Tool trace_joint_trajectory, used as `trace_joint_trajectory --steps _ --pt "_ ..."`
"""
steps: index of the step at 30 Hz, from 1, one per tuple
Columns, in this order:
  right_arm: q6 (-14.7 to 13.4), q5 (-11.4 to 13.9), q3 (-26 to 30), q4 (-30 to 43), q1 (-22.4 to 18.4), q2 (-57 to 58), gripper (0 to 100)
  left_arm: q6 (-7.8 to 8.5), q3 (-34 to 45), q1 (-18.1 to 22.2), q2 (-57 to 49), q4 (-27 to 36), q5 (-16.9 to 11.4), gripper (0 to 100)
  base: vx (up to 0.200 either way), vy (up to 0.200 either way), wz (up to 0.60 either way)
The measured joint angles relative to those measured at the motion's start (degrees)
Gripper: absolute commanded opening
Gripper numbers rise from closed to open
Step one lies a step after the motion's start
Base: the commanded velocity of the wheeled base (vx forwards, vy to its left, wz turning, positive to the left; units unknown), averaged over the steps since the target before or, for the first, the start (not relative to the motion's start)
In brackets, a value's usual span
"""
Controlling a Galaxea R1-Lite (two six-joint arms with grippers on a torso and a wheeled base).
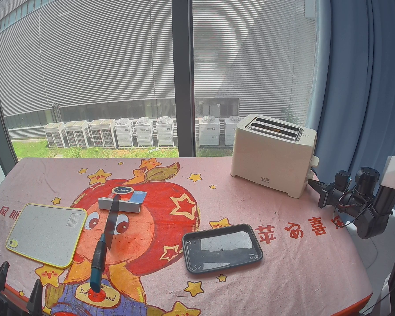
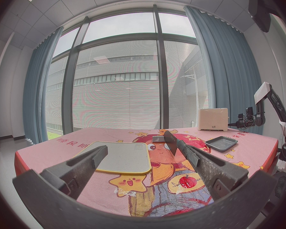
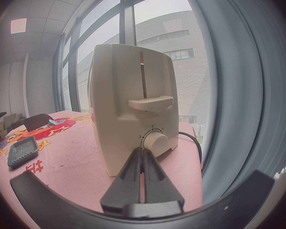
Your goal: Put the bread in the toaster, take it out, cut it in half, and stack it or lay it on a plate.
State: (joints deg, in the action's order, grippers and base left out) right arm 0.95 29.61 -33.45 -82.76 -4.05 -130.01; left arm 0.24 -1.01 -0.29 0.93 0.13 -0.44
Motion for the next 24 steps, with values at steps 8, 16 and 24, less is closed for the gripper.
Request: trace_joint_trajectory --steps 8,16,24 --pt "0.1 0.0 0.1 0.0 0.0 -0.3 0 0.02 0.0 0.0 0.0 0.0 0.0 100 0.0 0.0 0.0" --pt "0.1 -0.1 0.3 -0.1 0.1 -0.3 0 0.02 0.0 0.0 0.0 0.0 0.0 100 0.0 0.0 0.0" --pt "0.0 0.0 0.3 -0.4 0.1 -0.3 0 0.02 0.0 0.0 0.0 0.0 0.0 100 0.0 0.0 0.0"
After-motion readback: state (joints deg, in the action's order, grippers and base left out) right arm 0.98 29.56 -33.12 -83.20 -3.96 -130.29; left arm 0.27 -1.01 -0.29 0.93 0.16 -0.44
